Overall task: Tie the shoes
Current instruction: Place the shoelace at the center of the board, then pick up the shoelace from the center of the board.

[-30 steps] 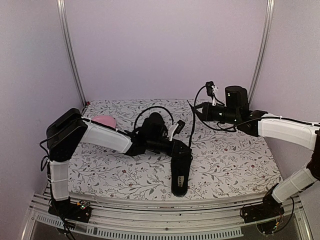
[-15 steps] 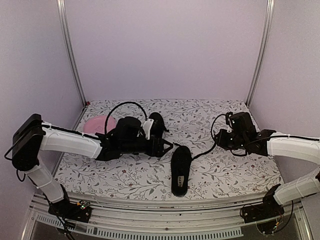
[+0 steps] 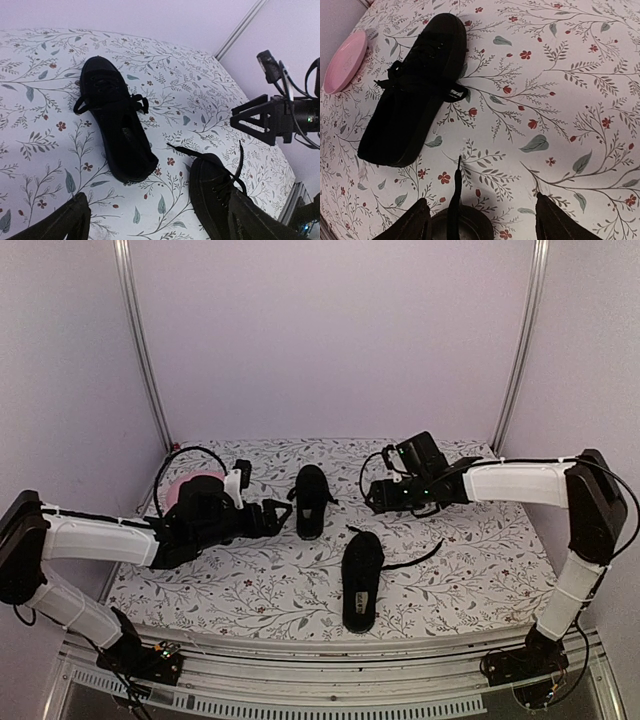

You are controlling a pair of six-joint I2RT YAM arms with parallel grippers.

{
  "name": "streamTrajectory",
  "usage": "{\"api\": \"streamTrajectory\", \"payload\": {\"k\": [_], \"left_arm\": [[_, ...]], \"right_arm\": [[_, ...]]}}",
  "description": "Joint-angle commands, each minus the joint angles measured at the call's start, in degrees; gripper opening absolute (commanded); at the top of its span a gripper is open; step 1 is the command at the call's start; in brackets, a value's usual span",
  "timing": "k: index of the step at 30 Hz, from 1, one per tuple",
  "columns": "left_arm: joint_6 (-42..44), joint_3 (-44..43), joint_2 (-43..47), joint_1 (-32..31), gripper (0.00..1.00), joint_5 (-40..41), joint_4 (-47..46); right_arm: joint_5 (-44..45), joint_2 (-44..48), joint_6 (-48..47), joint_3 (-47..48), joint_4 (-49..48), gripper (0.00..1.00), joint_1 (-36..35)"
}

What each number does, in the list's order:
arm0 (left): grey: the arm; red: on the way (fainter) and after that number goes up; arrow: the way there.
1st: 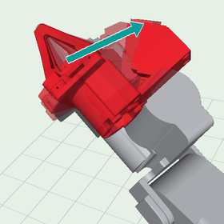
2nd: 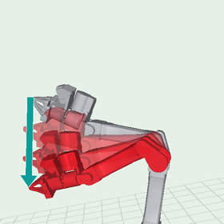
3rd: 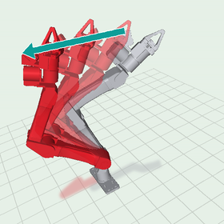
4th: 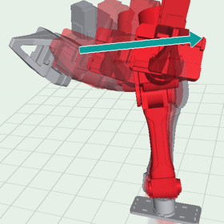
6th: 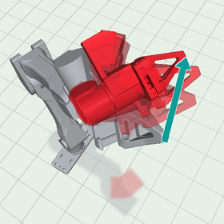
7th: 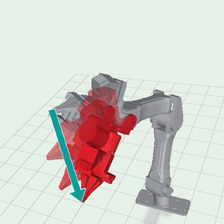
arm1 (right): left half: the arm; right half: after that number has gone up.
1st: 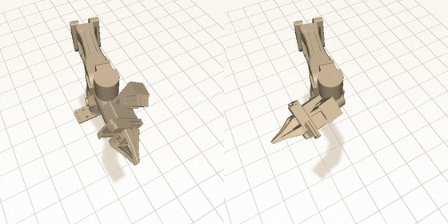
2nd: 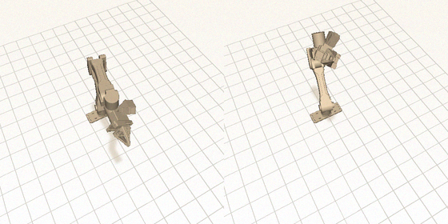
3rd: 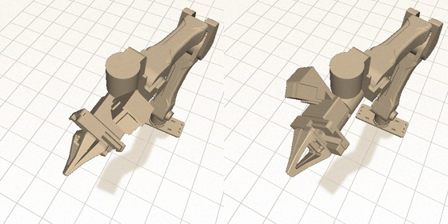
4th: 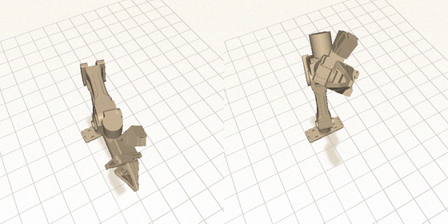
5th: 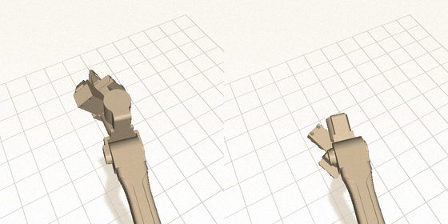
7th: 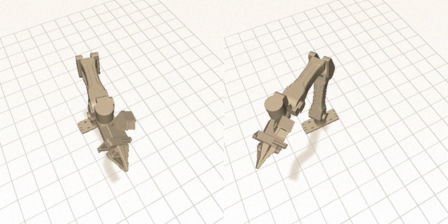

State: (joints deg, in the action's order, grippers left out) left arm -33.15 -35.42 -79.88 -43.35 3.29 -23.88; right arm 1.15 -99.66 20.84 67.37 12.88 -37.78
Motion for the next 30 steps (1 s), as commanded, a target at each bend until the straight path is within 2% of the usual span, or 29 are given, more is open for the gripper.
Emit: {"api": "streamTrajectory", "payload": {"k": [1,6,13,16,26,28,30], "left_arm": [[-1.8,1.4,4.0,1.1,0.95,0.1,-0.4],[-3.1,0.6,5.6,1.4,0.94,0.9,5.1],[-2.8,0.8,6.0,1.4,0.93,0.6,6.7],[-2.9,0.3,5.1,1.4,0.92,-0.4,7.3],[-4.3,1.0,4.5,1.4,0.91,-2.4,5.2],[-4.3,1.1,4.5,1.3,0.91,-2.5,5.1],[-4.3,1.2,4.5,1.4,0.91,-2.5,4.9]], "right_arm": [[-3.5,-12.0,-6.2,12.1,8.4,0.7,-1.7],[-3.0,-21.9,-10.0,24.8,16.5,0.63,-3.5],[-2.8,-29.5,-14.7,34.8,23.6,0.5,-4.7],[-1.7,-32.0,-15.5,37.6,27.0,0.43,-5.0],[3.5,-33.1,-16.1,38.7,31.3,0.39,-5.7],[3.3,-33.3,-16.3,38.7,31.5,0.31,-5.8],[2.9,-33.2,-16.3,38.7,31.2,0.14,-5.8]]}}
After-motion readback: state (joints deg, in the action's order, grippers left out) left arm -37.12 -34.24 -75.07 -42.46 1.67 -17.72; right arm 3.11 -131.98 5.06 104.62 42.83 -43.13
